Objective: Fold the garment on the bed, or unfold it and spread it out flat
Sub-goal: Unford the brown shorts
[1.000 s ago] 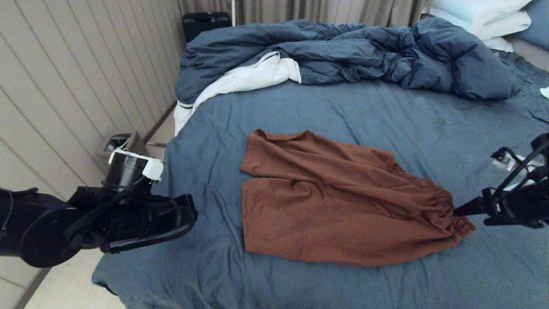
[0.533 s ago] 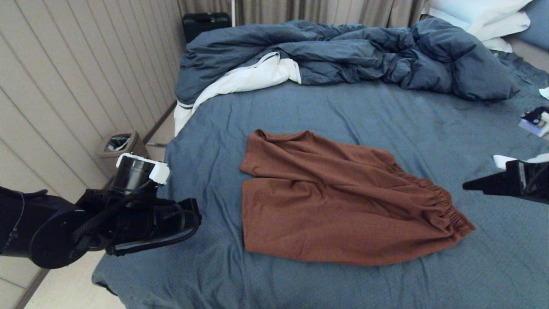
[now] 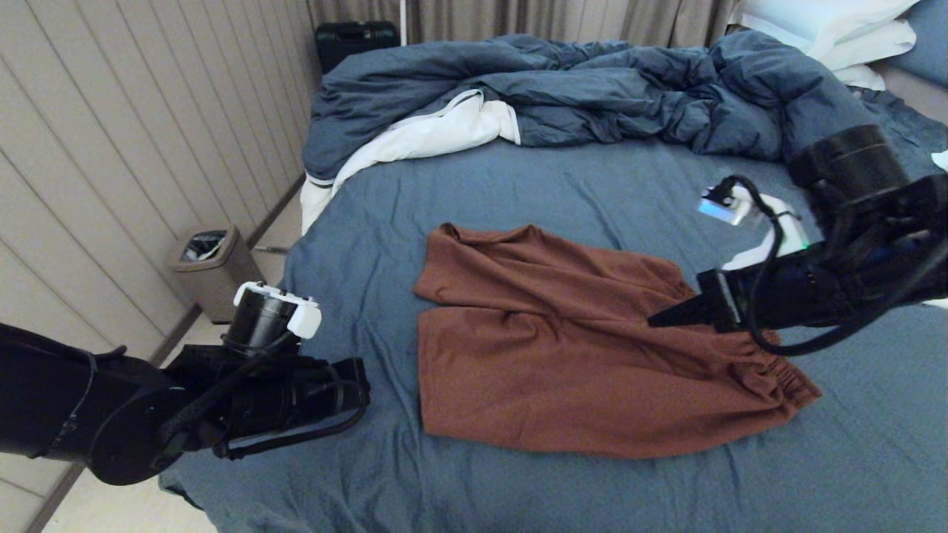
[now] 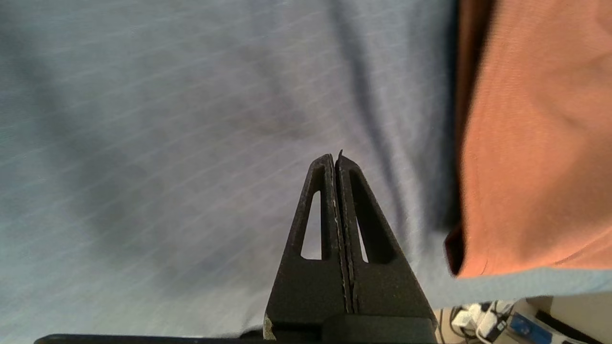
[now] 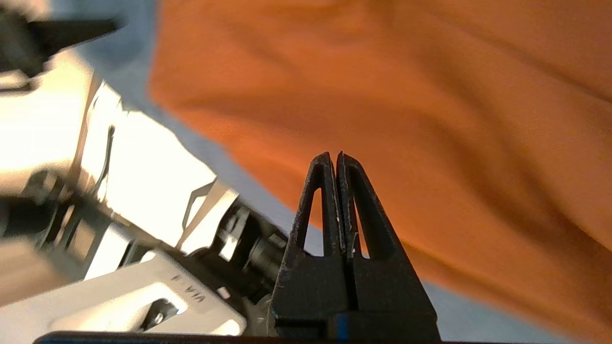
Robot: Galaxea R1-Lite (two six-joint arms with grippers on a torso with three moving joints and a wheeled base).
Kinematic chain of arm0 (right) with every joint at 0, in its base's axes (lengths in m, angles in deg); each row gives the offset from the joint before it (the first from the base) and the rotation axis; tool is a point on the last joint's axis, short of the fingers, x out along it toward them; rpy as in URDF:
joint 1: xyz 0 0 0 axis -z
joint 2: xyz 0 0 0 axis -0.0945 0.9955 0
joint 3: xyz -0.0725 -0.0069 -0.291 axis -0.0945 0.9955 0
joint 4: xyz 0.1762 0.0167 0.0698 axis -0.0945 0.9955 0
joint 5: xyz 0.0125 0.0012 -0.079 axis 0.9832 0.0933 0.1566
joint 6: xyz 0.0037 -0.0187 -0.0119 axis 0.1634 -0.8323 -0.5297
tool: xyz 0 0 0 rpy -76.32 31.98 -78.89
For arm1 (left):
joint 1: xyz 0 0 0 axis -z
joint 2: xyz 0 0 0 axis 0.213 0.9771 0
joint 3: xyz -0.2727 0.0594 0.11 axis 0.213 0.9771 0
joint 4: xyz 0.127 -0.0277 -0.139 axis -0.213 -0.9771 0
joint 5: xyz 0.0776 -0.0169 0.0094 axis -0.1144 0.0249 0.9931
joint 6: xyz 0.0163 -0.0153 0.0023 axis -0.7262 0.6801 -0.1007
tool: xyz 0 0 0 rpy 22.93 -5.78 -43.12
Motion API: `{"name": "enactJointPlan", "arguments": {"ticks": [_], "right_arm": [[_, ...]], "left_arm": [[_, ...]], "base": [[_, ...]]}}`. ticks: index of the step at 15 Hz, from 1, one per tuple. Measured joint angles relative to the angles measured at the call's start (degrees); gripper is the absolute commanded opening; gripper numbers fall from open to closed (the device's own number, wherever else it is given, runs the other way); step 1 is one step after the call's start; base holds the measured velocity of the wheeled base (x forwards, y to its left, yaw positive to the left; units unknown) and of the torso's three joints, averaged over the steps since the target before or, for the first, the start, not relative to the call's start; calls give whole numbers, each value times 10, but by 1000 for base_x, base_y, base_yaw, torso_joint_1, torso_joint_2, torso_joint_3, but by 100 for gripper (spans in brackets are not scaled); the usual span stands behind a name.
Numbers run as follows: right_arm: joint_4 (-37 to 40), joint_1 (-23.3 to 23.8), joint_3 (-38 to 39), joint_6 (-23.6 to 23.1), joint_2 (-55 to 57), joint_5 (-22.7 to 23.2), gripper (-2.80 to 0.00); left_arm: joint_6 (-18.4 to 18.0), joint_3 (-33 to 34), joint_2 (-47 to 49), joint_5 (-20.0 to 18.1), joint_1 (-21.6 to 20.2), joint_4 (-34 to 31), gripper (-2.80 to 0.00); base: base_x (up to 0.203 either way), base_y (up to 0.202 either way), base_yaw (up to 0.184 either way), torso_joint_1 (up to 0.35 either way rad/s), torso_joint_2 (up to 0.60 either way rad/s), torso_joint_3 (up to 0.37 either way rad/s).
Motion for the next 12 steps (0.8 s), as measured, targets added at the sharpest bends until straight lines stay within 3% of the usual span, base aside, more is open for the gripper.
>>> {"name": "enactJointPlan", "arguments": {"ticks": [3, 7, 12], "right_arm": [[-20, -75, -24, 5, 67, -1, -280], [-79, -153, -36, 19, 145, -3, -280], [-105, -223, -92, 23, 232, -48, -280]], "left_arm": [[2, 4, 33, 18, 5, 44, -280], [1, -2, 84, 76, 13, 143, -280], [1, -38, 122, 88, 25, 149, -280]], "base": [[0, 0, 0, 0, 0, 0], [0, 0, 0, 0, 0, 0], [0, 0, 0, 0, 0, 0]]}}
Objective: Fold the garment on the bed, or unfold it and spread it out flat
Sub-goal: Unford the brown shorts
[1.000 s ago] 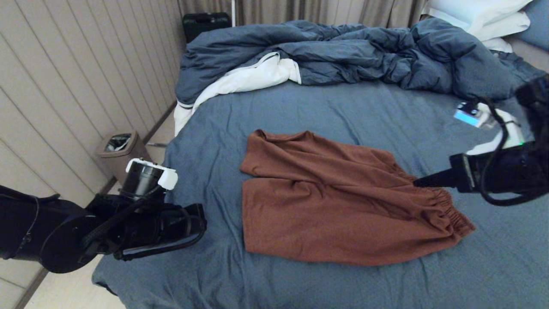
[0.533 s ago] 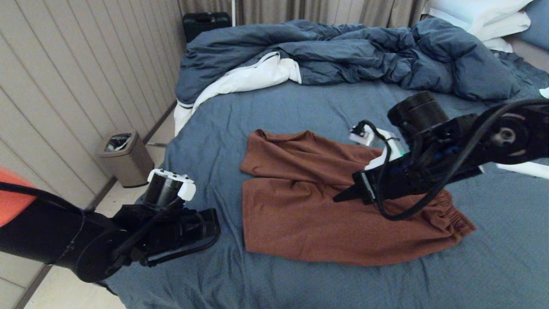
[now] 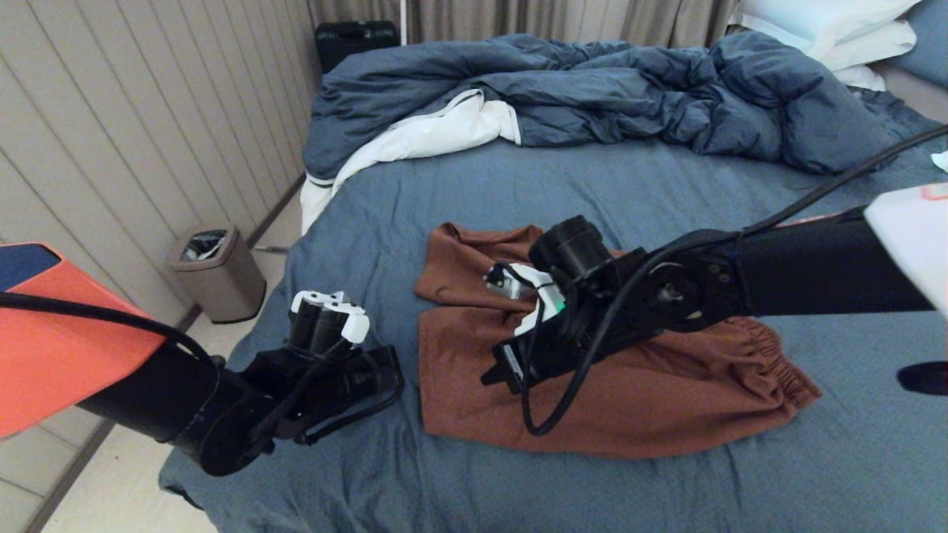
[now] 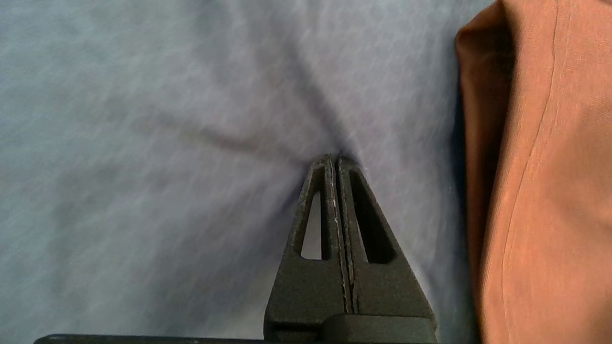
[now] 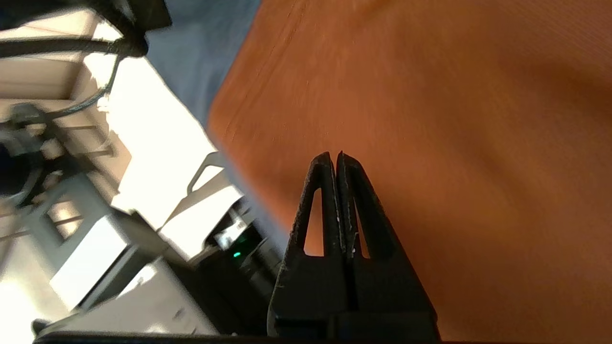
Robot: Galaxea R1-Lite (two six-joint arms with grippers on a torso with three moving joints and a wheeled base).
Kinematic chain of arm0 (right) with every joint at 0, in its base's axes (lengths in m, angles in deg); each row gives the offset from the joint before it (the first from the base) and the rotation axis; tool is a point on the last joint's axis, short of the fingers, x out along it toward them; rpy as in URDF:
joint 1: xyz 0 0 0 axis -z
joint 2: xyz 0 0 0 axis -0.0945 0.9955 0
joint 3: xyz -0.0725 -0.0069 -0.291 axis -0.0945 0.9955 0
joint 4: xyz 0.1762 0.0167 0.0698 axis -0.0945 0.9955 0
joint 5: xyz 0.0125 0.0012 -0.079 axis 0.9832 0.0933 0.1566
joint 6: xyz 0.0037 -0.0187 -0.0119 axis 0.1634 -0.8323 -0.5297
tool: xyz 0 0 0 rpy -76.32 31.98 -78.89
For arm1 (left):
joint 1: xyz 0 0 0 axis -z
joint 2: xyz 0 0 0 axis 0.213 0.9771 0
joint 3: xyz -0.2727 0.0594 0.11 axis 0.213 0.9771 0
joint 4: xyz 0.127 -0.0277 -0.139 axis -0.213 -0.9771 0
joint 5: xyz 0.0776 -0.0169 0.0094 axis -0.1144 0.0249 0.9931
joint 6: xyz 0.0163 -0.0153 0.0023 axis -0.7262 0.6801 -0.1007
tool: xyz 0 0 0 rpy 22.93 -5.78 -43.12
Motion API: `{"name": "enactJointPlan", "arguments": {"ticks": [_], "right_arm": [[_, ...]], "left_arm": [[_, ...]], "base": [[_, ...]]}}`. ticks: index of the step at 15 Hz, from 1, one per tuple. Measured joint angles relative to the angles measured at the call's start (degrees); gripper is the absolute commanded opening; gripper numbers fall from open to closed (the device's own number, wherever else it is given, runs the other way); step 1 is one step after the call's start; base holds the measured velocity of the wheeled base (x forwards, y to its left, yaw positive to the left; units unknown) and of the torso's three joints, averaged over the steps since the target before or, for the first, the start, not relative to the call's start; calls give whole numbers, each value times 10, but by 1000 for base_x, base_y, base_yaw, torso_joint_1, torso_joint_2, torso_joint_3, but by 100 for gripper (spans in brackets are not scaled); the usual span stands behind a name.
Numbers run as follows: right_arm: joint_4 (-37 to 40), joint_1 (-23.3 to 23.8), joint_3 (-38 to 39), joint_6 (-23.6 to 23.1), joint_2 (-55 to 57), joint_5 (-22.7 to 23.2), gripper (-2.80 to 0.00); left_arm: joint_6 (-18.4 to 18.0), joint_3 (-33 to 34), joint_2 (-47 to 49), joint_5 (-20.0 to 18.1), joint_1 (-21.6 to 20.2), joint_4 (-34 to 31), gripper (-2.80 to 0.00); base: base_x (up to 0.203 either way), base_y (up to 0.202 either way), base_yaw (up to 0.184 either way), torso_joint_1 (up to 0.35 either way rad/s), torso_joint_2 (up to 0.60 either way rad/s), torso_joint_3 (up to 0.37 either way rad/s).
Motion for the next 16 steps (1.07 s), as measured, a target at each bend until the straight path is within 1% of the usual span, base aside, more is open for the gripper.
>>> {"name": "enactJointPlan", "arguments": {"ticks": [2, 6, 11, 13, 16], "right_arm": [[-27, -7, -10, 2, 27, -9, -280], [-44, -10, -55, 13, 70, -22, -280], [-46, -18, -115, 27, 121, -91, -280], [-48, -17, -128, 36, 131, -95, -280], [-53, -10, -149, 62, 139, -99, -280]], "left_arm": [[0, -20, 15, 1, 9, -4, -280], [1, -24, 21, 1, 52, -4, -280], [0, -7, 8, 2, 92, -9, -280], [0, -1, -2, 1, 103, -12, -280], [0, 11, -19, -12, 119, -16, -280]], "base": [[0, 0, 0, 0, 0, 0], [0, 0, 0, 0, 0, 0], [0, 0, 0, 0, 0, 0], [0, 0, 0, 0, 0, 0], [0, 0, 0, 0, 0, 0]]}}
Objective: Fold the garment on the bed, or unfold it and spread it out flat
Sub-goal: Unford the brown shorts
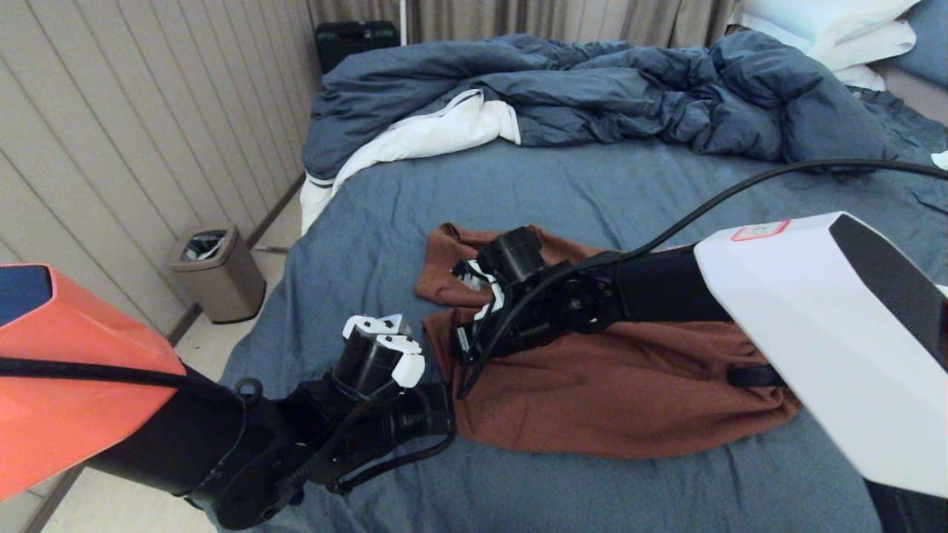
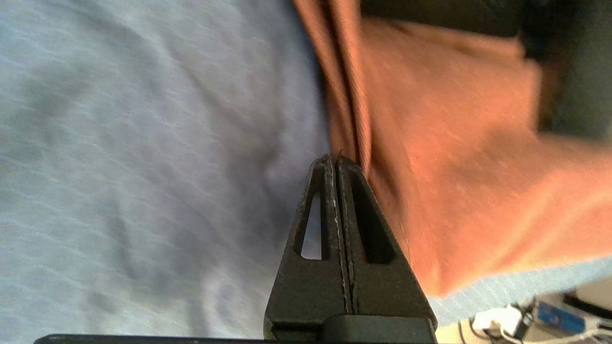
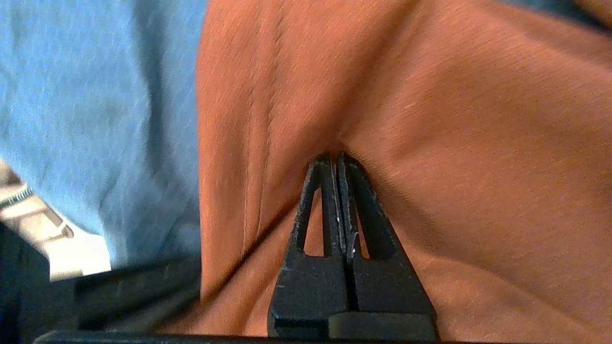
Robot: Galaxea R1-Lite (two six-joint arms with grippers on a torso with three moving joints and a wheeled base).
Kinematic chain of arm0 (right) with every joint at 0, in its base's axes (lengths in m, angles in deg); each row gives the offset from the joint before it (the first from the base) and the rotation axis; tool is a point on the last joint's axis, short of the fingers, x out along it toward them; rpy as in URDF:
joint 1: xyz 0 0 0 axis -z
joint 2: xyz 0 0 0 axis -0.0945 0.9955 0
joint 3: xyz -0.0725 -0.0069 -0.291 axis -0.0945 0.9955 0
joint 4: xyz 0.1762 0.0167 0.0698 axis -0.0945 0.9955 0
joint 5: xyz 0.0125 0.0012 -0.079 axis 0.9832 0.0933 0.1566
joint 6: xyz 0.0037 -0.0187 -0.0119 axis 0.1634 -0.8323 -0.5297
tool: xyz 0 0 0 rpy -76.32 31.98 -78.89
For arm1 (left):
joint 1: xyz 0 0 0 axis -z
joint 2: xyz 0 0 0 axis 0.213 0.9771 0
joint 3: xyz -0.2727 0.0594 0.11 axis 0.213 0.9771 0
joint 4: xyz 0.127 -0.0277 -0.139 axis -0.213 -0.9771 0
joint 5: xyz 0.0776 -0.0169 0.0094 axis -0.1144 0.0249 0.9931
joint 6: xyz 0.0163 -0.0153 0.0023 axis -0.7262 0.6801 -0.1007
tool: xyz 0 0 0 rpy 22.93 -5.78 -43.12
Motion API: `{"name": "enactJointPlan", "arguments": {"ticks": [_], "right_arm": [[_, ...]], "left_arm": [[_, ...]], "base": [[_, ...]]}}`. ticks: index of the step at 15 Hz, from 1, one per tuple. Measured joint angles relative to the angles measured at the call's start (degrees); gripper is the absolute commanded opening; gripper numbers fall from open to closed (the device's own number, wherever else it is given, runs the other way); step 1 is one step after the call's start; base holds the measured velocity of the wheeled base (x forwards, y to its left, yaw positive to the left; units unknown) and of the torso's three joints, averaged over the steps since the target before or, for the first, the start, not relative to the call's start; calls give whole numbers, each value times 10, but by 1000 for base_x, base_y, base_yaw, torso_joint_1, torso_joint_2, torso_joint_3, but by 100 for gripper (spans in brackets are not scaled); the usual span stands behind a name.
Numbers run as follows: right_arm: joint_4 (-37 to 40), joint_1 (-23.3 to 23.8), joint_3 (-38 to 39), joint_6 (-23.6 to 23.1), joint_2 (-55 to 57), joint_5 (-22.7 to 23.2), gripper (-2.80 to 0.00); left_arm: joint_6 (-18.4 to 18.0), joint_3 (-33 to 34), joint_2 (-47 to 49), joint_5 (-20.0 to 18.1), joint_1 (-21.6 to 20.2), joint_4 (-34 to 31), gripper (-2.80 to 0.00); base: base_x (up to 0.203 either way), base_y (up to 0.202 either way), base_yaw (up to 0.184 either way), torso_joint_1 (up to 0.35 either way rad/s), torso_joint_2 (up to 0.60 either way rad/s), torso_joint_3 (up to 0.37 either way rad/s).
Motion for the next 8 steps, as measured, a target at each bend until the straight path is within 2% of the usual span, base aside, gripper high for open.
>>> {"name": "enactJointPlan", "arguments": {"ticks": [5, 8], "right_arm": [[-42, 8, -21, 30, 12, -41, -280], [-61, 20, -37, 52, 20, -65, -280]], "left_arm": [[5, 8, -8, -34, 13, -16, -280], [5, 8, -9, -39, 14, -18, -280]], "base": [[0, 0, 0, 0, 0, 0], [0, 0, 0, 0, 0, 0]]}}
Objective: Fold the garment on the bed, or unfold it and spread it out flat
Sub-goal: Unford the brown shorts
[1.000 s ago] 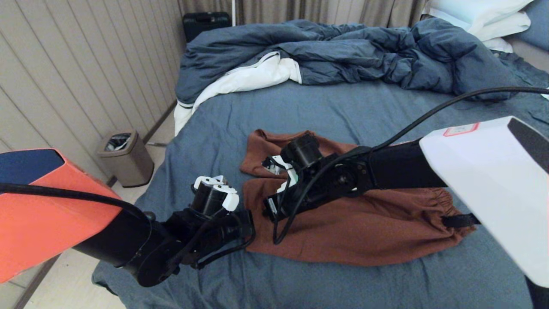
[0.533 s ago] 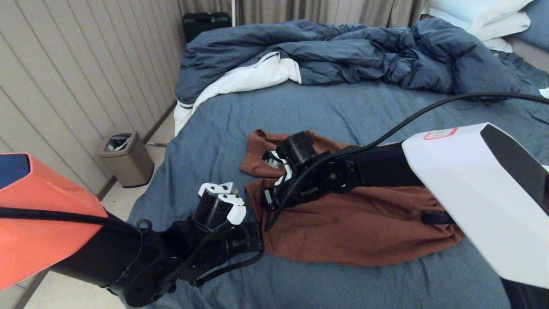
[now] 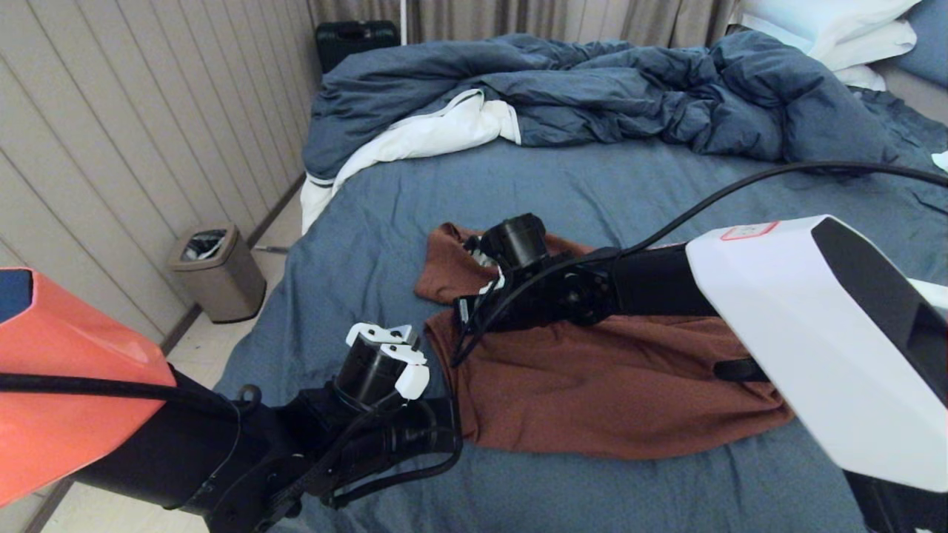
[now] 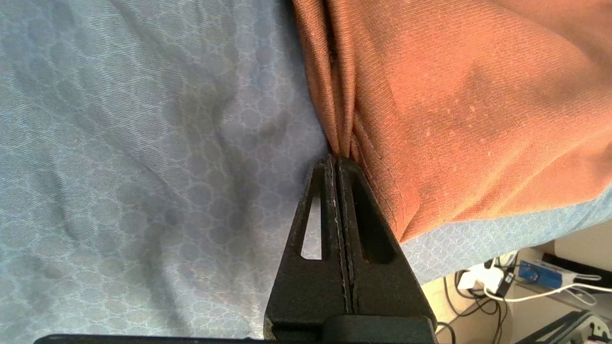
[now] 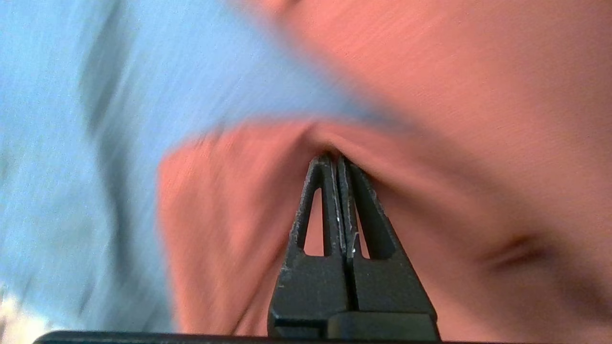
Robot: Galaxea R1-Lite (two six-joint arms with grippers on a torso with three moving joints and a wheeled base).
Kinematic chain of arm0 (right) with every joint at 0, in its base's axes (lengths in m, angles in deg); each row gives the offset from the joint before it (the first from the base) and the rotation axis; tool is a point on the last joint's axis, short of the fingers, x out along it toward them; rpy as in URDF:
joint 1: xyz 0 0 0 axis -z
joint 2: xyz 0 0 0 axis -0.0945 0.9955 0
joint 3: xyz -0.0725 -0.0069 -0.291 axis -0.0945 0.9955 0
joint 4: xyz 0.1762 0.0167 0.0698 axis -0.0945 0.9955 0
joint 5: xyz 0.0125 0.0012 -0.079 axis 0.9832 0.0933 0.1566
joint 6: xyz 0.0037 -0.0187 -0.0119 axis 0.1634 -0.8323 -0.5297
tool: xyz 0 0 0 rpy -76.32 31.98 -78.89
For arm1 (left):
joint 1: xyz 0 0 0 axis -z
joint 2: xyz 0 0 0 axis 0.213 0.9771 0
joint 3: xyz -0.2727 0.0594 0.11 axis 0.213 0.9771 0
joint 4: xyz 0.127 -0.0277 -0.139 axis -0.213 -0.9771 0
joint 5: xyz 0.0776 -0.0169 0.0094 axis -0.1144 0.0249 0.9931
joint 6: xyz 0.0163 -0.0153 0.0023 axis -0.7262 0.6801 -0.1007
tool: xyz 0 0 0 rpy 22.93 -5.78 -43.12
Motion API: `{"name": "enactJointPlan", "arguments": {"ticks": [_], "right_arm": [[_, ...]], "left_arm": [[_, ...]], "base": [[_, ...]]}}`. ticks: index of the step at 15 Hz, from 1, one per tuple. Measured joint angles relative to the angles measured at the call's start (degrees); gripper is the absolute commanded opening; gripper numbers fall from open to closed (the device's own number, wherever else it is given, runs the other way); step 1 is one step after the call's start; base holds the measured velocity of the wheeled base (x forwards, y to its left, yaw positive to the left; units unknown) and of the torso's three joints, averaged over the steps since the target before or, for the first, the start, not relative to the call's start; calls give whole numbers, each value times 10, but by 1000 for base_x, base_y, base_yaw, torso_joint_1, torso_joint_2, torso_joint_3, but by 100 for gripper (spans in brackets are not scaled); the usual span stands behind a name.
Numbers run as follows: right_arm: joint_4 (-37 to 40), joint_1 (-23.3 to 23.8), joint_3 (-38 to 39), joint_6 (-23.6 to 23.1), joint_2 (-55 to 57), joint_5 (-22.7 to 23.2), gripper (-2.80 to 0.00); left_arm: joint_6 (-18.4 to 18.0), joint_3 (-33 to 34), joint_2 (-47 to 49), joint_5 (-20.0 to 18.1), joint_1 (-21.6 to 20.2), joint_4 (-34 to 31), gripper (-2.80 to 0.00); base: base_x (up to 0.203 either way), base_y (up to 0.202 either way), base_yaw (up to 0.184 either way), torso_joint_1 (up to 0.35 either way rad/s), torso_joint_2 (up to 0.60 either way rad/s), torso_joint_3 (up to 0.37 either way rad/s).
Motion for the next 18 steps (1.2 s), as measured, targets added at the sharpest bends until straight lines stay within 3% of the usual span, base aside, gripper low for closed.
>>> {"name": "enactJointPlan", "arguments": {"ticks": [7, 15, 17, 18], "right_arm": [[0, 18, -35, 23, 20, -41, -280], [4, 8, 43, -1, -78, -26, -280], [4, 1, 53, -1, -97, -25, -280], [4, 0, 54, -1, -102, -25, -280]], "left_arm": [[4, 1, -6, -13, 5, -17, -280], [4, -2, -22, -14, -7, -19, -280], [6, -3, -56, -37, -17, -43, -280], [18, -4, -74, -69, -22, -67, -280]], "base": [[0, 0, 0, 0, 0, 0], [0, 0, 0, 0, 0, 0], [0, 0, 0, 0, 0, 0], [0, 0, 0, 0, 0, 0]]}}
